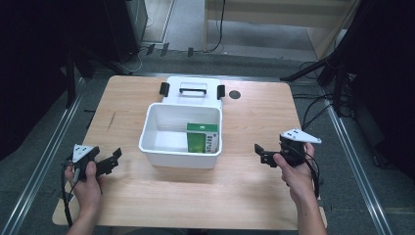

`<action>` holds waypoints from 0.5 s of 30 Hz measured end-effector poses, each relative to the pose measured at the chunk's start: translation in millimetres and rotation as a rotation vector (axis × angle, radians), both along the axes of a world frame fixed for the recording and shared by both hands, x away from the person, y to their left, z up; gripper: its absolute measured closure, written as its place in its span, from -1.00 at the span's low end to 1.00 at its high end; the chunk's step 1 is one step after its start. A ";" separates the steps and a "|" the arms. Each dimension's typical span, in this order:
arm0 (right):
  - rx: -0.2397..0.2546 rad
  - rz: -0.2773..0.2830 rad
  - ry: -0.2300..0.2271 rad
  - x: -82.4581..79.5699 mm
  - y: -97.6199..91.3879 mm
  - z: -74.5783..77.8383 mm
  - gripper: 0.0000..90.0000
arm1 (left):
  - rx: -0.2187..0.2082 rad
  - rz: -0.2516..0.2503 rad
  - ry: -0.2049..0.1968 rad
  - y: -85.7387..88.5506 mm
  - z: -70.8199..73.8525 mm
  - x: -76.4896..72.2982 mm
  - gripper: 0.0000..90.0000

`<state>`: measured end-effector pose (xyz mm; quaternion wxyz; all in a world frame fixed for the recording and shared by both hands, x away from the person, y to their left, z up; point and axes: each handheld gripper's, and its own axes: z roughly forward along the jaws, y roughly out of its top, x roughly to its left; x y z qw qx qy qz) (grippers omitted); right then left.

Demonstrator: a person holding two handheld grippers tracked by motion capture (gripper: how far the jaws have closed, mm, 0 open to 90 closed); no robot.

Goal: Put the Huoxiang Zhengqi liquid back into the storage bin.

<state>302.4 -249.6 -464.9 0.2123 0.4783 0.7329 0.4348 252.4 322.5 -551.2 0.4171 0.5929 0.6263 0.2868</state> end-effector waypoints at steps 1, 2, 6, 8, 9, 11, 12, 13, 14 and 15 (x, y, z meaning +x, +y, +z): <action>0.006 -0.008 -0.002 -1.8 -4.1 -3.9 -1.00 | 0.001 -0.001 0.001 0.0 0.1 -0.1 -0.67; 0.010 -0.017 -0.001 -3.7 -8.0 -7.6 -1.00 | 0.001 0.000 0.001 -0.2 0.1 -0.1 -0.67; 0.015 -0.050 0.002 -11.9 -22.7 -22.2 -1.00 | 0.001 0.002 -0.001 -0.2 0.1 -0.2 -0.67; 0.021 -0.067 0.004 -15.7 -30.0 -29.3 -1.00 | 0.001 0.002 0.000 -0.4 0.0 -0.2 -0.67; 0.020 -0.077 0.005 -17.5 -33.4 -32.6 -1.00 | 0.002 0.002 -0.001 -0.5 0.0 -0.3 -0.67; 0.025 -0.098 0.012 -21.1 -40.6 -39.0 -1.00 | 0.002 0.001 0.000 -0.5 0.0 -0.4 -0.67; 0.026 -0.106 0.014 -23.1 -43.8 -42.0 -1.00 | 0.004 0.000 0.000 -0.3 0.0 -0.4 -0.67; 0.024 -0.111 0.012 -24.7 -46.7 -45.1 -1.00 | 0.004 0.000 0.000 -0.3 0.0 -0.4 -0.67; 0.015 -0.119 0.016 -26.5 -49.7 -48.2 -1.00 | 0.001 0.001 0.000 -0.4 0.0 -0.3 -0.67; 0.001 -0.129 0.017 -28.0 -52.5 -51.4 -1.00 | 0.001 0.001 0.000 -0.4 0.0 -0.3 -0.67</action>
